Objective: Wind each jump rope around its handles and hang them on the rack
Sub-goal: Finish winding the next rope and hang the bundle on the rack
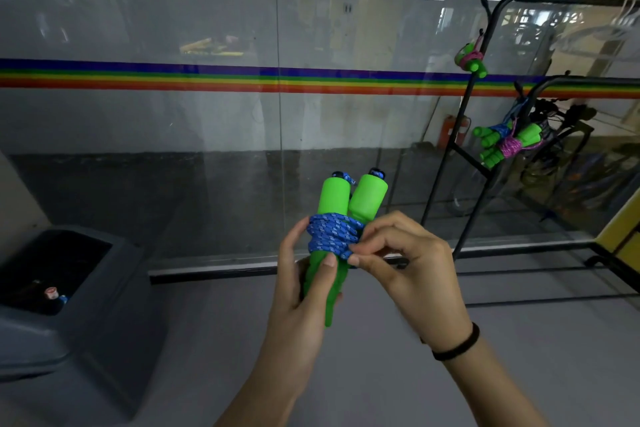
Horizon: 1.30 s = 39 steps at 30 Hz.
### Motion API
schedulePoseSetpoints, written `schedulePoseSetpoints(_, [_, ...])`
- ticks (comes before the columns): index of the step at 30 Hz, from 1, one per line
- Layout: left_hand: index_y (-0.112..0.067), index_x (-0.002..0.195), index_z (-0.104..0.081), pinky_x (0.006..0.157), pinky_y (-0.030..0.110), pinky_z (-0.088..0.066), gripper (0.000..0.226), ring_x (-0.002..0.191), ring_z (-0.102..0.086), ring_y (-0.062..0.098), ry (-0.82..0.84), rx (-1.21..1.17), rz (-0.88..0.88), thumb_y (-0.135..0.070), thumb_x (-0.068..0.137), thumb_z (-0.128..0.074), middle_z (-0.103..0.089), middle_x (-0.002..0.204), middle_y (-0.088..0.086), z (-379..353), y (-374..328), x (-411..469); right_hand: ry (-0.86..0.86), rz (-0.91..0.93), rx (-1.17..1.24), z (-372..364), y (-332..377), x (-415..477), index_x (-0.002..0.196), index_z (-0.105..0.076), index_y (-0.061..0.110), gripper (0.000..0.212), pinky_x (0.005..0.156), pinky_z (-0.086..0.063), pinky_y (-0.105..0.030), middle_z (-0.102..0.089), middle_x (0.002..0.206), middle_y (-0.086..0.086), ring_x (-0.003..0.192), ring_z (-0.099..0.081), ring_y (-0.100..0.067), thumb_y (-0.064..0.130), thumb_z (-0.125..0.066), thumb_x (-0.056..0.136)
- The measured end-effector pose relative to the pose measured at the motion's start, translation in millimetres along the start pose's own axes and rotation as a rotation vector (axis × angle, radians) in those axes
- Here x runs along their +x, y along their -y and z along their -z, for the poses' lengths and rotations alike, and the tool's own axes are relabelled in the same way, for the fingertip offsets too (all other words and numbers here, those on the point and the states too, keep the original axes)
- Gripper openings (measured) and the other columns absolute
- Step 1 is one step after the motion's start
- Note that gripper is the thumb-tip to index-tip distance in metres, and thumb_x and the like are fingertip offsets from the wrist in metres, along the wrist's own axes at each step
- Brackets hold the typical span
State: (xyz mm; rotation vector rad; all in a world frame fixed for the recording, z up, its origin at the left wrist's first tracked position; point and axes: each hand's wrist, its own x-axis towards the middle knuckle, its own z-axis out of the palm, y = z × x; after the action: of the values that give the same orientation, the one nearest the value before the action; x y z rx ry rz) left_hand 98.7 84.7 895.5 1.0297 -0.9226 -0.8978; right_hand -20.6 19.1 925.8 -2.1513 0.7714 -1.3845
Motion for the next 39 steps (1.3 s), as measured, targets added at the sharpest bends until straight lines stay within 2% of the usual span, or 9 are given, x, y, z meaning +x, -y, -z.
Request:
schedulePoseSetpoints(4, [-0.053,0.12,-0.042,0.058,0.014,-0.042,0.048,0.066,-0.049,0.011,-0.033,0.11,-0.104,-0.032,0.079,-0.054,-0.06,0.076,-0.002,0.1,-0.3,-3.3,-0.041,-0.123,-0.014,-3.3,2.6,1.8,0.071,-0.065,0.021,0.023,0.059,-0.046,-0.017,-0.062,0.074,0.009,0.069,-0.06,-0.009,0.008,-0.082,0.061])
schedulePoseSetpoints(8, [-0.052,0.122,-0.037,0.062,0.014,-0.044,0.05,0.069,-0.053,0.009,-0.057,0.168,-0.133,-0.031,0.08,-0.052,-0.057,0.083,0.009,2.4,4.1,-3.5,-0.053,-0.007,-0.107,-9.3,5.3,1.0,0.08,-0.069,0.018,0.021,0.059,-0.04,-0.008,-0.062,0.074,0.006,0.071,-0.058,-0.003,0.009,-0.079,0.064])
schedulePoseSetpoints(11, [-0.047,0.125,-0.035,0.068,0.012,-0.046,0.049,0.075,-0.057,0.008,-0.065,0.197,-0.171,-0.026,0.084,-0.052,-0.06,0.084,-0.001,5.1,4.2,-2.4,-0.042,0.08,-0.186,-12.3,6.2,0.9,0.078,-0.068,0.011,0.012,0.064,-0.039,-0.006,-0.064,0.078,0.002,0.074,-0.057,-0.001,0.008,-0.076,0.069])
schedulePoseSetpoints(18, [-0.039,0.129,-0.035,0.056,0.015,-0.042,0.05,0.058,-0.049,0.001,-0.077,0.294,-0.157,-0.01,0.09,-0.051,-0.053,0.072,-0.015,11.3,6.7,2.5,0.114,0.129,-0.335,-17.8,-4.4,4.9,0.08,-0.059,0.01,0.01,0.064,-0.045,-0.022,-0.06,0.08,0.002,0.071,-0.05,-0.004,0.011,-0.066,0.073])
schedulePoseSetpoints(23, [-0.043,0.125,-0.037,0.06,0.024,-0.04,0.046,0.063,-0.051,0.006,-0.117,0.27,-0.077,-0.014,0.091,-0.05,-0.06,0.085,-0.004,11.6,18.2,7.6,0.139,0.133,-0.348,-19.4,-12.8,5.1,0.077,-0.055,0.01,0.009,0.062,-0.046,-0.031,-0.06,0.074,0.0,0.066,-0.055,-0.013,0.013,-0.063,0.076])
schedulePoseSetpoints(27, [-0.048,0.123,-0.037,0.062,0.026,-0.044,0.043,0.066,-0.054,0.009,-0.103,0.24,-0.056,-0.022,0.092,-0.05,-0.063,0.082,-0.008,8.0,22.0,4.2,0.067,0.136,-0.378,-24.0,-16.1,2.8,0.074,-0.05,0.01,0.008,0.049,-0.047,-0.037,-0.057,0.065,-0.002,0.055,-0.055,-0.02,0.014,-0.057,0.076])
schedulePoseSetpoints(33, [-0.049,0.122,-0.037,0.068,0.03,-0.045,0.043,0.074,-0.058,0.012,-0.099,0.192,0.023,-0.02,0.093,-0.049,-0.066,0.095,0.009,3.7,23.4,7.1,0.001,0.025,-0.434,-35.7,-16.0,1.1,0.089,-0.05,0.017,0.016,0.052,-0.029,-0.018,-0.057,0.068,0.001,0.054,-0.048,-0.014,0.017,-0.049,0.073])
schedulePoseSetpoints(37, [-0.053,0.112,-0.044,0.069,0.036,-0.046,0.038,0.074,-0.057,0.015,-0.148,0.135,0.046,-0.022,0.091,-0.053,-0.064,0.092,0.009,7.7,21.7,10.7,0.024,-0.017,-0.283,-35.6,-14.7,0.2,0.093,-0.062,0.015,0.013,0.062,-0.049,-0.02,-0.064,0.084,0.003,0.067,-0.059,-0.008,0.013,-0.057,0.081])
schedulePoseSetpoints(39, [-0.05,0.11,-0.046,0.068,0.036,-0.045,0.038,0.073,-0.056,0.015,-0.153,0.105,0.067,-0.017,0.09,-0.054,-0.063,0.086,0.005,10.5,20.7,12.1,0.039,-0.081,-0.182,-30.0,-13.2,1.3,0.089,-0.066,0.015,0.011,0.063,-0.048,-0.012,-0.063,0.08,0.007,0.073,-0.061,-0.005,0.012,-0.067,0.079])
